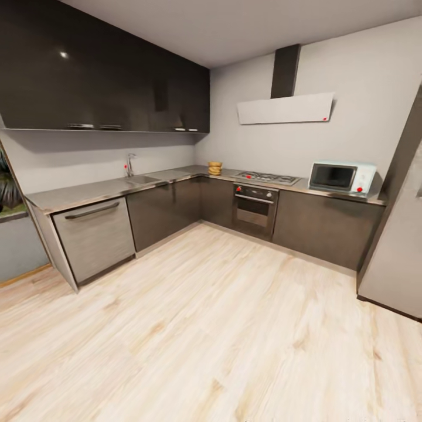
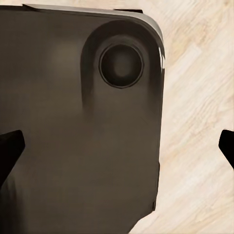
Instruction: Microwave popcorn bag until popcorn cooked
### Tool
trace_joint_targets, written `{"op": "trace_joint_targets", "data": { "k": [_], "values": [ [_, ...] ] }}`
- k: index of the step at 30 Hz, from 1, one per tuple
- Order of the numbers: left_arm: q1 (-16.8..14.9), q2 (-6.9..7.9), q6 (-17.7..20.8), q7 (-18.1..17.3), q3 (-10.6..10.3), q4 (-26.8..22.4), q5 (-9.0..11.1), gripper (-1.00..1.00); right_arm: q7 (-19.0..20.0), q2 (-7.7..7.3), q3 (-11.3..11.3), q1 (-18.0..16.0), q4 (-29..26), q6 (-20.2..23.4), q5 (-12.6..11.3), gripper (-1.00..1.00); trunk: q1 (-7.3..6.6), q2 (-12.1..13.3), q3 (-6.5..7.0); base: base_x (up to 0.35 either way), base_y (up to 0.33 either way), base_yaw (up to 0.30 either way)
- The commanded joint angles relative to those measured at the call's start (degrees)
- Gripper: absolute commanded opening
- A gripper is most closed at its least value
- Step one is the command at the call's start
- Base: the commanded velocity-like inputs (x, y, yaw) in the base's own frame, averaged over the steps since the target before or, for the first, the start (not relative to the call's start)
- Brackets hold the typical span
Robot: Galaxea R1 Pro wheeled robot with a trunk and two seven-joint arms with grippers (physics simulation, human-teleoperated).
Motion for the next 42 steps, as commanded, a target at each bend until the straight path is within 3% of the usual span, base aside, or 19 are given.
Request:
{"op": "trace_joint_targets", "data": {
  "k": [1,42],
  "values": [
    [0.0,-0.01,-0.1,0.0,0.1,0.0,0.5,1.0,0.0,0.0,0.0,0.0,0.1,-0.2,0.0,1.0,0.0,0.0,-0.04,0.0,0.0,-0.243],
    [0.0,-0.01,-0.1,-0.1,0.1,0.0,0.5,1.0,0.0,0.08,0.0,0.0,0.1,-0.3,0.0,1.0,0.0,0.0,-0.04,0.0,0.0,-0.244]
  ]
}}
